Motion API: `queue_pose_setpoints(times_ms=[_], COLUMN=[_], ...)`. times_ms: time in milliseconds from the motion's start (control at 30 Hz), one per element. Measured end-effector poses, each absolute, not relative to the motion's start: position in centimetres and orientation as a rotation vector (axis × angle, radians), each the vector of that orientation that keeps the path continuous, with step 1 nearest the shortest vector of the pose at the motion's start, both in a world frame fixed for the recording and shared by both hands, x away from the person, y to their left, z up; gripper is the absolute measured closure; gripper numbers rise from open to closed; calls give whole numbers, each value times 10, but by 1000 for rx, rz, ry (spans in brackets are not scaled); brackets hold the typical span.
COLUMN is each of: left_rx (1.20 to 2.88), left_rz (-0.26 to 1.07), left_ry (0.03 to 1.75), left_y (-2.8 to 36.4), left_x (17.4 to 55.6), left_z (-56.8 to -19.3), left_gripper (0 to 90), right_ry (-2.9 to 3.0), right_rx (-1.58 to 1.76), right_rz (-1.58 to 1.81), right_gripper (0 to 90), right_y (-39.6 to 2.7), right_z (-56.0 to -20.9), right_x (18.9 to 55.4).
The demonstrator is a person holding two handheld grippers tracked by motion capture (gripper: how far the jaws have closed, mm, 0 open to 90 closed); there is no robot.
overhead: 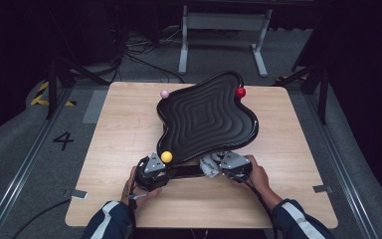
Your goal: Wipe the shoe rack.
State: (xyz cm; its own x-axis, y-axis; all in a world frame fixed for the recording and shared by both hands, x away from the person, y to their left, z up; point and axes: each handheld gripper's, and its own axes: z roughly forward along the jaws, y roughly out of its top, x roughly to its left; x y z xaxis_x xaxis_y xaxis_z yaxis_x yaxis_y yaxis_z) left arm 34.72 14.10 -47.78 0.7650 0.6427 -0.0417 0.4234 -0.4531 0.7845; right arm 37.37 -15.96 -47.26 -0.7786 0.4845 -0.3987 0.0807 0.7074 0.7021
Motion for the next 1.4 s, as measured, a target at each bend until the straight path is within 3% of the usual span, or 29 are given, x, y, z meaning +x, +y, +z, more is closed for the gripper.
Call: queue_pose_setpoints(times_ms=[700, 1400], left_rx=[2124, 2135], left_rz=[320, 321], left_ry=[752, 731], left_y=[122, 124], left_x=[342, 343], left_z=[-479, -478], left_gripper=[729, 729], right_ry=[2391, 2199], right_rx=[319, 692], right_rz=[1006, 864], right_gripper=[807, 809], right_y=[-122, -199], right_z=[-473, -474], right_x=[354, 406])
